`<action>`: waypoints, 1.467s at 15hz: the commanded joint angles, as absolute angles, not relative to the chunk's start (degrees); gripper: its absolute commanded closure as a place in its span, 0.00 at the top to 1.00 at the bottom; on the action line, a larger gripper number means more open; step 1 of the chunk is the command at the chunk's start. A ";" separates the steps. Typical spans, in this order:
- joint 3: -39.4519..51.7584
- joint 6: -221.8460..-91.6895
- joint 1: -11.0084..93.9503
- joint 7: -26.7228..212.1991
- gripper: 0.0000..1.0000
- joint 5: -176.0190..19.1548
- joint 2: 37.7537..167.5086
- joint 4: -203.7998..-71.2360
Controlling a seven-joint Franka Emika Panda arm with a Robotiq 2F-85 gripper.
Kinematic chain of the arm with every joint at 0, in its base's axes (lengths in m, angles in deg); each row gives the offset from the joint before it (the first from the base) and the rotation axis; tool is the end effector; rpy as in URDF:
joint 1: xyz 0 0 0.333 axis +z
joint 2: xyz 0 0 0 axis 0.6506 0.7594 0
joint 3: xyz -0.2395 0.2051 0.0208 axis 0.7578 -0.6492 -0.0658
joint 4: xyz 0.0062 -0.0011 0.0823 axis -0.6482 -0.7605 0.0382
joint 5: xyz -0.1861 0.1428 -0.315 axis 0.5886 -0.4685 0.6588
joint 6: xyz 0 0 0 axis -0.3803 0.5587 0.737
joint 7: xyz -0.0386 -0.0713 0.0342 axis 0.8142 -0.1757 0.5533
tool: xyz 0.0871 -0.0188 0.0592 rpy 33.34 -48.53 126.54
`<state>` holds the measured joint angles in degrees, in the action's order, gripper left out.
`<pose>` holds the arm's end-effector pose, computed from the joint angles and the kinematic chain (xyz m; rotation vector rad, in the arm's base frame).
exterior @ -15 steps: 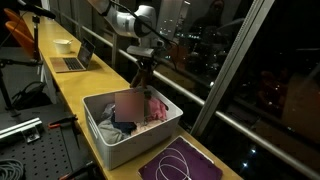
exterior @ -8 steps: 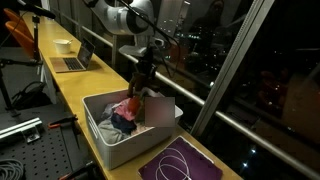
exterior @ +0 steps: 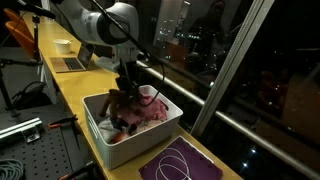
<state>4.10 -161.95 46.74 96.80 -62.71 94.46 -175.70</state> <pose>0.5298 0.0387 0.2933 2.9171 0.2502 0.0570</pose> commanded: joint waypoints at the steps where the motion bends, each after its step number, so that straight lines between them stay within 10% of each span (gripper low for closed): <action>1: 4.11 -172.79 43.88 96.08 0.41 -63.22 89.73 -190.70; 9: 3.83 -181.31 42.50 97.45 0.98 -61.08 84.04 -203.66; 22: -3.83 -171.50 40.71 98.94 1.00 -61.19 67.51 -201.66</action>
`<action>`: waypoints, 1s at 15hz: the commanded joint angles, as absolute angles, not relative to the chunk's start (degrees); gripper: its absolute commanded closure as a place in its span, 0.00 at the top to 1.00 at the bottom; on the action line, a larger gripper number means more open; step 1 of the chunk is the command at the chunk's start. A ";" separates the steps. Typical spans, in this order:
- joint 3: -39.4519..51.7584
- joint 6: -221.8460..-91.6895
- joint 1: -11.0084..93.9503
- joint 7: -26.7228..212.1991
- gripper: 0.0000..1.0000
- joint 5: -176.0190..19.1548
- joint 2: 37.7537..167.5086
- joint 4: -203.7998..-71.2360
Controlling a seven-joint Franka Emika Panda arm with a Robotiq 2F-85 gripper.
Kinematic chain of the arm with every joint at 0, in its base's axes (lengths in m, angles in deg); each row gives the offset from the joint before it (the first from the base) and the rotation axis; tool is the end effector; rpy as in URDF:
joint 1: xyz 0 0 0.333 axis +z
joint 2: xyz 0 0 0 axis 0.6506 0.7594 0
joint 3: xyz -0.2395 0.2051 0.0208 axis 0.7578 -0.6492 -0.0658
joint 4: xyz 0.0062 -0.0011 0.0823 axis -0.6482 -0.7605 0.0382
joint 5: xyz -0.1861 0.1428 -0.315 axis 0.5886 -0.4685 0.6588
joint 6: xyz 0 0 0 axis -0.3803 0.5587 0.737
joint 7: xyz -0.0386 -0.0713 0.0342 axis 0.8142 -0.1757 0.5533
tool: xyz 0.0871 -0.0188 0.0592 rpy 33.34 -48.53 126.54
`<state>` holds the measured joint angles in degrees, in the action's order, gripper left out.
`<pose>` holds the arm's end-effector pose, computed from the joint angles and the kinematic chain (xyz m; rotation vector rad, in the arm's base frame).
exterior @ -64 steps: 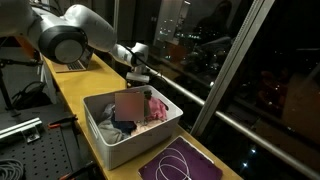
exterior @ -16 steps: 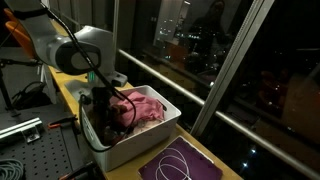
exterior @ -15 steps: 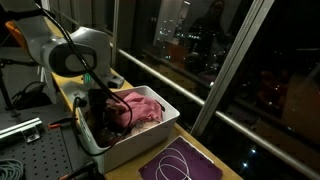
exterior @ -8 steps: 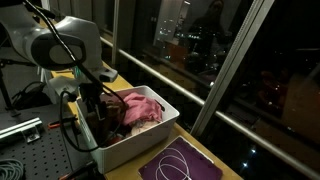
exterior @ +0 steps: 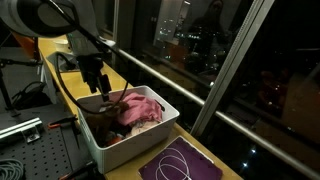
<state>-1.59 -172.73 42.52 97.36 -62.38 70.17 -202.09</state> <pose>0.3986 0.0465 0.3209 2.9307 0.3142 0.2765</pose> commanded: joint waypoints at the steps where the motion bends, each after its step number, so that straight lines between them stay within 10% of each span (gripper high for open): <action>1: -4.30 -172.04 40.41 99.09 1.00 -61.13 67.57 -201.28; 15: -5.63 -172.61 40.22 100.28 1.00 -62.64 69.42 -199.46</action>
